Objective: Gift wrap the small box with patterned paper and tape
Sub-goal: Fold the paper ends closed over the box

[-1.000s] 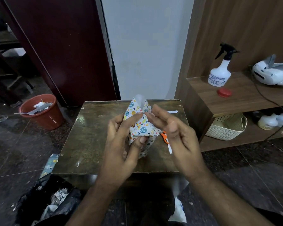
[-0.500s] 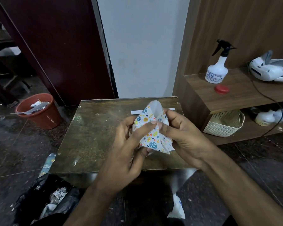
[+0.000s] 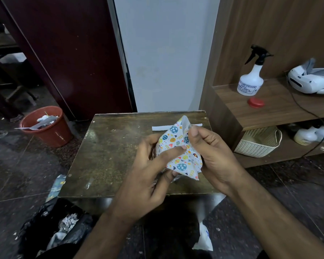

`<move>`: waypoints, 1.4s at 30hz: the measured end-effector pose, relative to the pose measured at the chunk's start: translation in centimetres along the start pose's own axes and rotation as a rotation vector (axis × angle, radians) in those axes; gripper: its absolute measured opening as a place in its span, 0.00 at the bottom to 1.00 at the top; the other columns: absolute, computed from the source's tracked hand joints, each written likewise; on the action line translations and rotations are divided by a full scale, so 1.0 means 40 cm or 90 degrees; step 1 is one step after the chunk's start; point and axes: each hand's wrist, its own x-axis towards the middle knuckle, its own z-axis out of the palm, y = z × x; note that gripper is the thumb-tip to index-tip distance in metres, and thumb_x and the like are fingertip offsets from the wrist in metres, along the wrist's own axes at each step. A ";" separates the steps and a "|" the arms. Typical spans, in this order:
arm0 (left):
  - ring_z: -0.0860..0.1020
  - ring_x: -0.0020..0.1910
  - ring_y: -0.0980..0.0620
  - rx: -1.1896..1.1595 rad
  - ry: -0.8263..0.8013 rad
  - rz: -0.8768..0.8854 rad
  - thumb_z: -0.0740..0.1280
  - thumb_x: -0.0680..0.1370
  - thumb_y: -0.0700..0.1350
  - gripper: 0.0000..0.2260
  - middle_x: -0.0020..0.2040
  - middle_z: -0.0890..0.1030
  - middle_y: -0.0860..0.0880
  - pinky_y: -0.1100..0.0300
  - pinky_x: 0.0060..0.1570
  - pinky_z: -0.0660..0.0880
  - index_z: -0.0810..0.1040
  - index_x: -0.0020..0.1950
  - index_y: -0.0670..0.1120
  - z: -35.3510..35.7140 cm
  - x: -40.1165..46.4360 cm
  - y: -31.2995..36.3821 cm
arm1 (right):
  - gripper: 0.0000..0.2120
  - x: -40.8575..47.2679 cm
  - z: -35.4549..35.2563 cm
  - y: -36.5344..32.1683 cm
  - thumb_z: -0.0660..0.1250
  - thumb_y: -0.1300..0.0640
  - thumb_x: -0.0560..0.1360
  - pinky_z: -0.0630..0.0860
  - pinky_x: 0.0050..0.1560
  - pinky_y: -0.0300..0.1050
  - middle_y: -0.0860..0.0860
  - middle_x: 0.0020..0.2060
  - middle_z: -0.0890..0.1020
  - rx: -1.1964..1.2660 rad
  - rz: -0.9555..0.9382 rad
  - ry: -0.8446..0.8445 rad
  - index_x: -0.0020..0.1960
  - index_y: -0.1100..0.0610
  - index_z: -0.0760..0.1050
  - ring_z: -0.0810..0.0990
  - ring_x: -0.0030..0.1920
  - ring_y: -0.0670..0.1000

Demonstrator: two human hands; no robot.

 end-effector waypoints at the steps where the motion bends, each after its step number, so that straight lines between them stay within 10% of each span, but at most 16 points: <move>1: 0.73 0.68 0.43 0.008 -0.013 -0.001 0.67 0.80 0.41 0.19 0.67 0.68 0.43 0.55 0.66 0.73 0.76 0.71 0.51 0.000 -0.001 -0.001 | 0.19 0.001 -0.001 -0.001 0.66 0.50 0.77 0.84 0.49 0.52 0.64 0.53 0.85 -0.009 -0.002 0.000 0.58 0.65 0.81 0.85 0.51 0.58; 17: 0.73 0.66 0.51 0.045 -0.048 0.004 0.70 0.77 0.35 0.18 0.65 0.68 0.43 0.64 0.65 0.70 0.82 0.66 0.46 -0.004 0.003 0.017 | 0.11 0.010 -0.012 0.005 0.71 0.60 0.72 0.83 0.41 0.45 0.58 0.45 0.88 -0.020 -0.051 0.051 0.53 0.59 0.84 0.87 0.43 0.53; 29: 0.71 0.69 0.49 -0.016 -0.080 -0.040 0.70 0.78 0.38 0.17 0.66 0.68 0.43 0.60 0.67 0.71 0.82 0.66 0.49 0.002 0.000 0.015 | 0.24 0.000 -0.007 -0.011 0.68 0.45 0.71 0.84 0.48 0.48 0.61 0.52 0.87 -0.076 -0.046 0.005 0.59 0.61 0.82 0.87 0.50 0.58; 42: 0.75 0.62 0.43 -0.086 -0.044 -0.059 0.73 0.78 0.42 0.13 0.60 0.71 0.44 0.52 0.63 0.74 0.84 0.63 0.47 0.000 -0.001 0.011 | 0.10 0.011 -0.008 -0.002 0.76 0.56 0.71 0.84 0.44 0.48 0.62 0.46 0.87 -0.107 0.021 0.053 0.51 0.58 0.86 0.87 0.43 0.56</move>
